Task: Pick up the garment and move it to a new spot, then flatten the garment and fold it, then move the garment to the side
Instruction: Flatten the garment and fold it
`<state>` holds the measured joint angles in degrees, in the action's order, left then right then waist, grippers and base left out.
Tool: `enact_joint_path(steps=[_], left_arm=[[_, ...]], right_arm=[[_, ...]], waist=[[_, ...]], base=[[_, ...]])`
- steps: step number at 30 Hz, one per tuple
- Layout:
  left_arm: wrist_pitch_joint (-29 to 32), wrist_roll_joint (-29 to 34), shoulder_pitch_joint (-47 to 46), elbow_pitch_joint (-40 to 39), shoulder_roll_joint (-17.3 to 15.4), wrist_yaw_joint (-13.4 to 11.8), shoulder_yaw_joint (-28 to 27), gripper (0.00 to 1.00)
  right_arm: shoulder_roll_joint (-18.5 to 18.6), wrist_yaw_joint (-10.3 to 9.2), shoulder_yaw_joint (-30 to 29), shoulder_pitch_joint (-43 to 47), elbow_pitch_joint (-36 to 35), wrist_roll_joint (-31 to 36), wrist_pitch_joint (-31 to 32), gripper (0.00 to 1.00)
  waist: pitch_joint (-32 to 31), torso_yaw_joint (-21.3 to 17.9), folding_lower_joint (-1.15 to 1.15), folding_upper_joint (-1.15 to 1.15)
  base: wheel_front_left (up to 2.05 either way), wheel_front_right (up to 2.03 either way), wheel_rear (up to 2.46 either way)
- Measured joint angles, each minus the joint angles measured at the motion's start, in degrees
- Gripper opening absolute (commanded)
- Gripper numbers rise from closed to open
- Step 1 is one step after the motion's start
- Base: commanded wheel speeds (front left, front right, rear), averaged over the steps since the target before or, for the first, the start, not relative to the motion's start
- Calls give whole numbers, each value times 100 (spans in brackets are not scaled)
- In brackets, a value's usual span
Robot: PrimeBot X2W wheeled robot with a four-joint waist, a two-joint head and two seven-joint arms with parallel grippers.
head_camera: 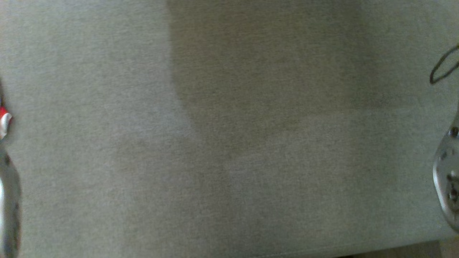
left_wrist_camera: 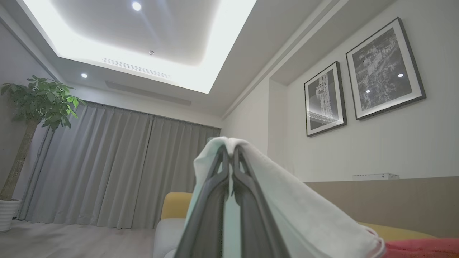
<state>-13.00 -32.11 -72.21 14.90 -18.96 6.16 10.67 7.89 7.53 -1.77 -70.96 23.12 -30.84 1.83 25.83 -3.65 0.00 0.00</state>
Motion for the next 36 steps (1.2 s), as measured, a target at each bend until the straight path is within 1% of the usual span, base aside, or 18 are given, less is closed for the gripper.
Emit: enact_joint_path(steps=[2,4,5,9,12,13,15,17,19,22,25,28,30,32,36], left_arm=[[-35,16,388,-93,41,42,162,0],[-80,75,1057,-225,114,36,289,0],[-104,147,1471,-298,147,9,343,0],[-129,85,3453,-630,428,-232,465,0],[-130,-104,4853,-816,626,-265,634,0],[-130,-104,4853,-816,626,-265,634,0],[-126,-259,5619,-916,730,-266,782,0],[-87,-543,6270,-1068,866,-271,868,0],[124,-766,6778,-1267,925,-324,1024,0],[463,-1070,7326,-1602,935,-385,1166,0],[887,-1301,7730,-1937,898,-512,1298,0],[1239,-1464,8131,-2246,809,-641,1372,0],[1452,-1534,8384,-2473,682,-745,1406,0],[1494,-1533,8583,-2695,624,-829,1396,0],[1436,-1460,8490,-2848,621,-808,1419,0]], right_arm=[[44,0,-4,298,166,24,-54,0],[78,0,2,800,353,78,-99,0],[78,0,-23,1085,452,115,-123,0],[23,0,-272,2268,687,221,-132,0],[-92,0,-408,3026,659,279,-10,0],[-92,0,-408,3026,659,279,-10,0],[-202,0,-474,3499,545,397,126,0],[-310,0,-564,4009,364,485,278,0],[-382,0,-641,4514,151,578,456,0],[-446,0,-829,5210,-201,732,703,0],[-503,0,-1044,5793,-563,918,906,0],[-526,0,-1162,6239,-809,905,1092,0],[-535,0,-1235,6489,-992,939,1196,0],[-545,0,-1363,6675,-1173,1026,1280,0],[-545,0,-1384,6752,-1322,950,1341,0]], waist=[[-22,75,0,0],[-66,136,0,0],[-103,157,1,0],[-316,255,0,0],[-532,335,-1,0],[-532,335,-1,0],[-694,387,-1,0],[-871,441,-1,0],[-1044,499,-2,1],[-1273,603,-2,0],[-1456,718,-2,1],[-1575,804,-1,1],[-1629,821,-1,1],[-1650,786,-1,1],[-1651,671,0,1]], base=[[0,0,0],[0,0,0],[0,0,0],[0,0,0],[0,0,0],[0,0,0],[0,0,0],[0,0,0],[0,0,0],[0,0,0],[0,0,0],[0,0,0],[0,0,0],[0,0,0],[0,0,0]])
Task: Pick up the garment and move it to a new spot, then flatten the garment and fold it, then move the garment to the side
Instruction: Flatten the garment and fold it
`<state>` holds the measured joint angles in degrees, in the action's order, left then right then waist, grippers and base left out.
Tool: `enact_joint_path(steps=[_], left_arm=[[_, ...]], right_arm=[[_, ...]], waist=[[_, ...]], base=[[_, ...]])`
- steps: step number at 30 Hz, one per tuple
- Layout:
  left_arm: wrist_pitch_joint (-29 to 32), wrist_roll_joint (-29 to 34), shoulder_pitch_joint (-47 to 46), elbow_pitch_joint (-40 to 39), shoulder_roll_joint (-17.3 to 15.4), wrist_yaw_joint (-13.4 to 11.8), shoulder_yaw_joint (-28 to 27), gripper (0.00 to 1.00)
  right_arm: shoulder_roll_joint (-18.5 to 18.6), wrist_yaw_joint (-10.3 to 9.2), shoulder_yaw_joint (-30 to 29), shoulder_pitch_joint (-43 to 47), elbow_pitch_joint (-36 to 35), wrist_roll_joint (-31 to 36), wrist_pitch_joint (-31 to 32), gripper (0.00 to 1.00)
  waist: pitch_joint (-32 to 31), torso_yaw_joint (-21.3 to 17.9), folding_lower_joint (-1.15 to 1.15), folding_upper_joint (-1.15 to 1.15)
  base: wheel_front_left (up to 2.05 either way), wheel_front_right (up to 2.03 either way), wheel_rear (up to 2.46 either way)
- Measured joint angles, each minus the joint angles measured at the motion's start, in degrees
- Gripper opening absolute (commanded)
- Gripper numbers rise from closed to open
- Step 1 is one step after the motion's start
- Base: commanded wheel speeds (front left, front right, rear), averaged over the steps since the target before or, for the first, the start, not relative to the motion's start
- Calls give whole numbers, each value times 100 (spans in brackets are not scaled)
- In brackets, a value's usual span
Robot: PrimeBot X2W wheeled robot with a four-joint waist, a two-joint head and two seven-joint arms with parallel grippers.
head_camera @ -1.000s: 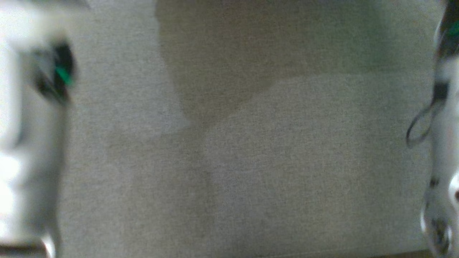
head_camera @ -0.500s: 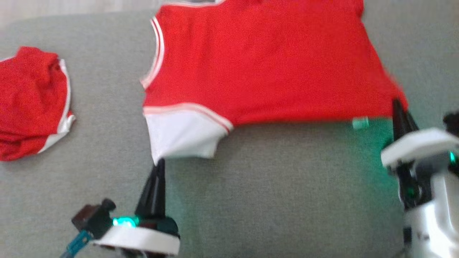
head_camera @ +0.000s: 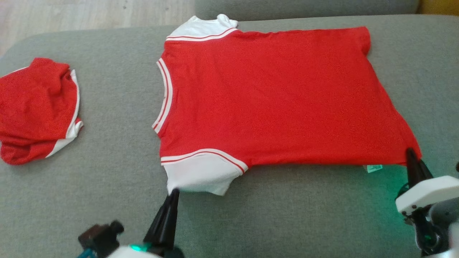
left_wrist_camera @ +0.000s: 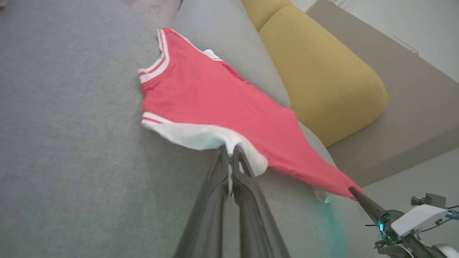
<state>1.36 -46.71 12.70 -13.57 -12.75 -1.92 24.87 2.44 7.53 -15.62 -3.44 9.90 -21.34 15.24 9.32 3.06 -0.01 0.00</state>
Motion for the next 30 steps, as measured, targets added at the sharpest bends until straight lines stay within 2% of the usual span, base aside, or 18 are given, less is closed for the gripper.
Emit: enact_joint_path(steps=[4,10,19,30], left_arm=[[-175,-4,-594,291,235,126,42,0],[-734,393,-1864,1182,637,249,52,0],[-1308,858,-3293,2709,817,234,-73,0],[-1524,1236,-4559,3922,891,394,-190,0]], right_arm=[[-3,0,180,-122,187,-147,-4,0],[-2,0,323,-771,670,-246,-141,0],[9,0,460,-1970,1160,-335,-488,0],[14,0,631,-2527,1770,-417,-865,0]], waist=[[28,-133,0,0],[178,-241,1,0],[617,-339,2,0],[1141,-400,2,0]], base=[[0,0,0],[0,0,0],[0,0,0],[0,0,0]])
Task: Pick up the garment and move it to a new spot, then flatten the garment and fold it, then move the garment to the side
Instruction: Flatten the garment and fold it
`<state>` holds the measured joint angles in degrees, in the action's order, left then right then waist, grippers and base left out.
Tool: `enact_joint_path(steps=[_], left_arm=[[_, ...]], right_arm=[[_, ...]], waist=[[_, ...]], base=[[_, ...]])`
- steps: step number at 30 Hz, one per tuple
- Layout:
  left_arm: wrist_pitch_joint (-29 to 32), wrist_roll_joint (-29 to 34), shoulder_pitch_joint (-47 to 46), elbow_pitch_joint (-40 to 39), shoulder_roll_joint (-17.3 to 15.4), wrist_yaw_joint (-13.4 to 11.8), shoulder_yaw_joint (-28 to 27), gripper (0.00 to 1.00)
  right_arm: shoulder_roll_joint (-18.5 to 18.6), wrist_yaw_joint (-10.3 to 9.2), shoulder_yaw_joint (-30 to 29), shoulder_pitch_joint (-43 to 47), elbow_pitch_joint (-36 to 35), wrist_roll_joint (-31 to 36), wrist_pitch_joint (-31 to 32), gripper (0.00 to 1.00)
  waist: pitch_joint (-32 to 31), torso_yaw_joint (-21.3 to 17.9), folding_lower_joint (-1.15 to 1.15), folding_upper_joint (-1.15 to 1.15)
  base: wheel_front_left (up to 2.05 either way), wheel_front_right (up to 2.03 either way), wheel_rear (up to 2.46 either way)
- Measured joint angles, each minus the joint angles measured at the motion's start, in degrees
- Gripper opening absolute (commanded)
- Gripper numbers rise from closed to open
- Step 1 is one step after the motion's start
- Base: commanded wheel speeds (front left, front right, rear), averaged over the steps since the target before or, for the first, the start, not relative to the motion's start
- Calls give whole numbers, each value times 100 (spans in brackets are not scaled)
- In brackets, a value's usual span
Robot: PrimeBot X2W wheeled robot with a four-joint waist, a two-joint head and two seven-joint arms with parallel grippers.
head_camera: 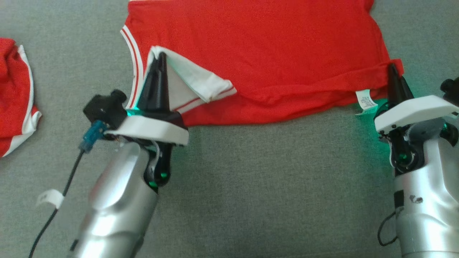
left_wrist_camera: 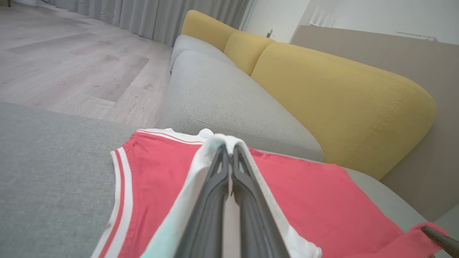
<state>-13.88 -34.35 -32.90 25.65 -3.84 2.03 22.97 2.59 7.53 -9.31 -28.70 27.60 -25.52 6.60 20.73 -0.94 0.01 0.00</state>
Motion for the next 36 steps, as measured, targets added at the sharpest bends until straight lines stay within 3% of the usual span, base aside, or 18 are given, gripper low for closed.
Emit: enact_joint_path(steps=[3,4,5,6,7,8,9,16,23,26,30,36], left_arm=[[-41,86,-205,186,2,7,-97,0],[-41,134,-256,258,2,7,-99,0],[-42,163,-292,344,11,5,-110,0],[-42,179,-314,425,19,-1,-124,0],[-47,237,-323,510,20,-1,-125,2],[-56,297,-321,595,20,2,-124,86],[-57,353,-318,633,22,8,-127,100],[-58,921,-103,338,41,31,-391,100],[-58,1408,1129,421,-237,-112,-420,100],[-57,1413,1340,570,-277,-200,-424,100],[-58,1411,1296,749,-260,-363,-504,100],[170,1165,995,1280,-156,-586,-676,100]], right_arm=[[2,0,56,-110,138,-70,-108,0],[3,0,96,-138,183,-74,-116,23],[5,0,137,-152,216,-104,-165,93],[5,0,164,-157,245,-141,-202,100],[5,0,193,-160,281,-166,-237,100],[5,0,209,-161,315,-180,-282,100],[7,0,207,-161,350,-191,-336,100],[8,0,181,-90,335,-56,-644,100],[7,0,-25,1027,-866,1561,-643,100],[1,0,-20,1564,-1468,1887,-446,100],[0,0,29,1907,-1987,1950,-291,100],[-1,0,241,1995,-2224,1789,-71,100]], waist=[[74,-23,0,0],[86,-27,0,0],[90,-28,0,0],[88,-27,0,0],[79,-25,0,0],[64,-21,0,0],[44,-14,0,0],[-189,52,-1,0],[-555,133,-2,0],[-644,128,-3,0],[-657,28,-2,0],[-562,-122,-1,0]], base=[[0,0,0],[0,0,0],[0,0,0],[0,0,0],[0,0,0],[0,0,0],[0,0,0],[0,0,0],[0,0,0],[0,0,0],[0,0,0],[0,0,0]])
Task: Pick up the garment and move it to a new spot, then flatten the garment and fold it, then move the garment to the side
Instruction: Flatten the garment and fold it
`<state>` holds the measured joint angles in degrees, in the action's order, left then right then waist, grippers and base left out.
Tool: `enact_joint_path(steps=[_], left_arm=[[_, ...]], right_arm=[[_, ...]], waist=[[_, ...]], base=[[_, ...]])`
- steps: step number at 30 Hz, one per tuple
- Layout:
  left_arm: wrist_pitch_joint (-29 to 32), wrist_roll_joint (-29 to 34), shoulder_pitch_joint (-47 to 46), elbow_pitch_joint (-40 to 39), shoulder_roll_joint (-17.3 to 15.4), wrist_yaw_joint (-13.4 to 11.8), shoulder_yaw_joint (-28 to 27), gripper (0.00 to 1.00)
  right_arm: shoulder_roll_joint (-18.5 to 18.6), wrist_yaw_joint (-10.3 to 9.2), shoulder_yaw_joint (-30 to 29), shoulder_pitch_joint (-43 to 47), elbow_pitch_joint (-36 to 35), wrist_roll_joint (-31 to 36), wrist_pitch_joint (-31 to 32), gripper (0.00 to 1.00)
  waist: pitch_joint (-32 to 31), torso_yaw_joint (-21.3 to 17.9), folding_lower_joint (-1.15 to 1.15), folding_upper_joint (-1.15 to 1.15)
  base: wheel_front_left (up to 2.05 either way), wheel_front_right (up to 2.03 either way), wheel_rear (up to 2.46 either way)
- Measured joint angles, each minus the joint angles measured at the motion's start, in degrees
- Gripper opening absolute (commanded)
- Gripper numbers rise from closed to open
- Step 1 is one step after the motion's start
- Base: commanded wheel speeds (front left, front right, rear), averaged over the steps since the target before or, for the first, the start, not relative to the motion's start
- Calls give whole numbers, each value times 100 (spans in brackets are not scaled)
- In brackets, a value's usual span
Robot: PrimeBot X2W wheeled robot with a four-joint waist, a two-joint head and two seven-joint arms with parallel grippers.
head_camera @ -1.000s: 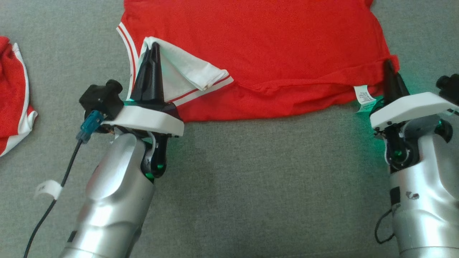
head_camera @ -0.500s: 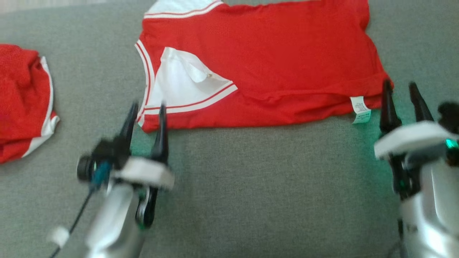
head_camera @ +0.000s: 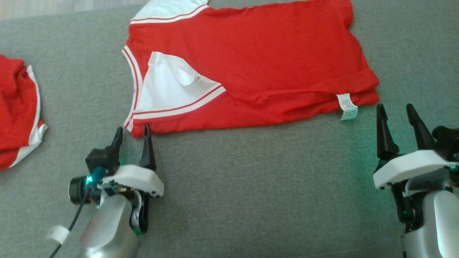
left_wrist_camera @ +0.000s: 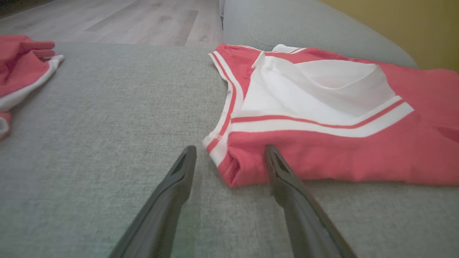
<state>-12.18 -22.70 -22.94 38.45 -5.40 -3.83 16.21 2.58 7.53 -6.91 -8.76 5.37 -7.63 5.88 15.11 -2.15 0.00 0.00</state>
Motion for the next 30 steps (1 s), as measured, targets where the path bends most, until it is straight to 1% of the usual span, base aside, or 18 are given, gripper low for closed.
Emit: enact_joint_path(steps=[5,7,9,10,11,14,18,23,25,28,30], left_arm=[[52,-155,-331,350,80,-47,-112,100],[176,-200,-447,495,97,-116,-151,100],[291,-316,-558,583,130,-120,-162,100],[320,-356,-615,608,136,-104,-159,31],[321,-357,-664,632,138,-66,-157,0],[343,-416,-727,697,162,-12,-153,0],[232,-449,-739,699,185,88,-148,0],[142,-449,-801,692,220,212,-90,0],[124,-449,-839,689,240,242,-45,0],[75,-456,-868,650,258,283,40,0],[74,-465,-896,648,269,285,63,0]], right_arm=[[0,0,60,-3,-94,-80,60,100],[0,0,58,-3,-97,-78,80,100],[-1,0,18,-5,-93,-76,153,100],[-1,0,-29,-9,-89,-67,222,100],[-1,0,-93,-15,-83,-59,265,100],[-1,0,-283,-66,-29,23,445,100],[-1,0,-424,-452,360,73,713,100],[0,0,-457,-1189,1145,189,1011,100],[0,0,-482,-1391,1463,263,1028,100],[2,0,-516,-1618,1997,586,1087,100],[15,0,-594,-1763,2204,713,1111,100]], waist=[[130,-71,1,0],[176,-90,0,0],[217,-101,0,0],[234,-101,0,0],[249,-98,0,0],[274,-79,0,0],[322,-16,0,0],[419,104,0,0],[469,155,0,0],[544,232,0,0],[575,280,-1,0]], base=[[0,0,0],[0,0,0],[0,0,0],[0,0,0],[0,0,0],[0,0,0],[0,0,0],[0,0,0],[0,0,0],[0,0,0],[0,0,0]])
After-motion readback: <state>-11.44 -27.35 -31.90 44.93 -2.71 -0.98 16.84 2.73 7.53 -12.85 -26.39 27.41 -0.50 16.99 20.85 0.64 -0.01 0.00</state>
